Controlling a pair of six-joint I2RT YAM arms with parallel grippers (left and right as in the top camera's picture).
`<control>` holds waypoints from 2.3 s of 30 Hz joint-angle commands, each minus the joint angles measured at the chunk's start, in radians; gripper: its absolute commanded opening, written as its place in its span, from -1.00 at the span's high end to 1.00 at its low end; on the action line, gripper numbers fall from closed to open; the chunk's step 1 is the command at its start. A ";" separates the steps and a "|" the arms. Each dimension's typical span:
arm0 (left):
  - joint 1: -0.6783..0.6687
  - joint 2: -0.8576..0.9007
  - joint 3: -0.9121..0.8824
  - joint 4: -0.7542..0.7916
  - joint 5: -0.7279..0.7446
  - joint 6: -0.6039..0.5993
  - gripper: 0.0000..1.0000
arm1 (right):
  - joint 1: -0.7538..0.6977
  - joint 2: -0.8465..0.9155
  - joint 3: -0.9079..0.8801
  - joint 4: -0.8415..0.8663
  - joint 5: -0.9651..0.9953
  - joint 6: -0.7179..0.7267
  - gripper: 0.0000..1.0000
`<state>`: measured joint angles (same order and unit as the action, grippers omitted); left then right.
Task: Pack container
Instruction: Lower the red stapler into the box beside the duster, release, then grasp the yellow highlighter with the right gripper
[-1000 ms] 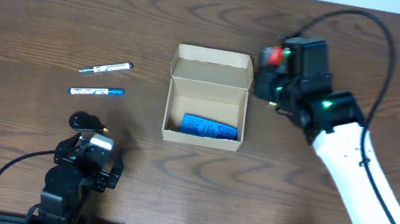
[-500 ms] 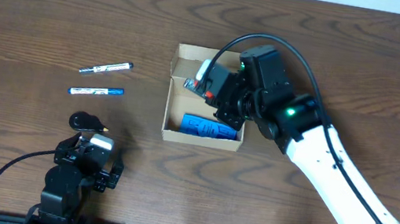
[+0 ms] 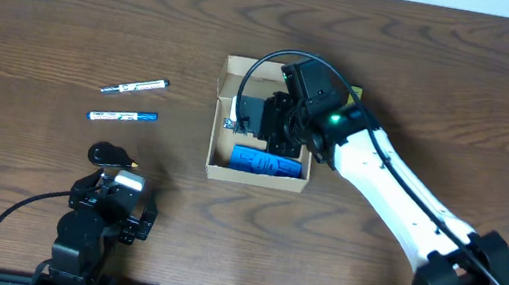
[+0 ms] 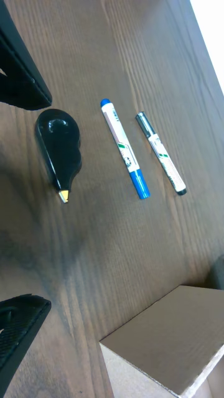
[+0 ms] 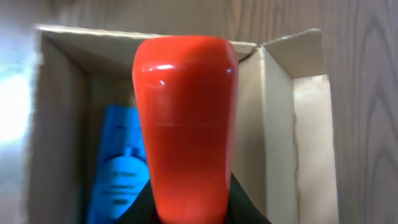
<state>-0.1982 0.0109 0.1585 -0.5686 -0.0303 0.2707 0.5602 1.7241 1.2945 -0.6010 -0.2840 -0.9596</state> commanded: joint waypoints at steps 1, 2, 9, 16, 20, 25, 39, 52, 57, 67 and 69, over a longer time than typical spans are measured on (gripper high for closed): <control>-0.003 -0.005 -0.009 -0.003 -0.014 0.018 -0.91 | -0.019 0.032 0.005 0.024 0.004 -0.047 0.98; -0.003 -0.005 -0.009 -0.003 -0.014 0.018 -0.91 | -0.021 0.044 0.005 0.034 0.013 -0.055 0.98; -0.003 -0.005 -0.009 -0.003 -0.014 0.018 -0.91 | -0.024 0.092 0.005 0.068 0.050 -0.086 0.98; -0.003 -0.005 -0.009 -0.003 -0.014 0.018 -0.91 | -0.024 0.130 0.005 0.106 0.052 -0.085 0.96; -0.003 -0.005 -0.009 -0.003 -0.014 0.018 -0.91 | -0.024 0.135 0.005 0.125 0.051 -0.085 0.85; -0.003 -0.005 -0.009 -0.003 -0.014 0.018 -0.91 | -0.024 0.135 0.005 0.142 0.051 -0.052 0.28; -0.003 -0.005 -0.009 -0.003 -0.014 0.018 -0.91 | 0.003 -0.003 0.013 0.136 0.045 0.166 0.10; -0.003 -0.005 -0.009 -0.003 -0.014 0.018 -0.91 | -0.105 -0.321 0.013 0.020 0.208 0.663 0.00; -0.003 -0.005 -0.009 -0.003 -0.014 0.018 -0.91 | -0.172 -0.299 0.013 -0.053 0.364 0.920 0.03; -0.003 -0.005 -0.009 -0.003 -0.014 0.018 -0.91 | -0.275 -0.124 0.013 -0.091 0.471 1.279 -0.09; -0.003 -0.005 -0.009 -0.003 -0.014 0.018 -0.91 | -0.287 -0.071 0.013 -0.090 0.472 1.308 -0.10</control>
<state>-0.1982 0.0109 0.1585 -0.5686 -0.0303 0.2707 0.2943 1.5860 1.3075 -0.6880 0.1566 0.2150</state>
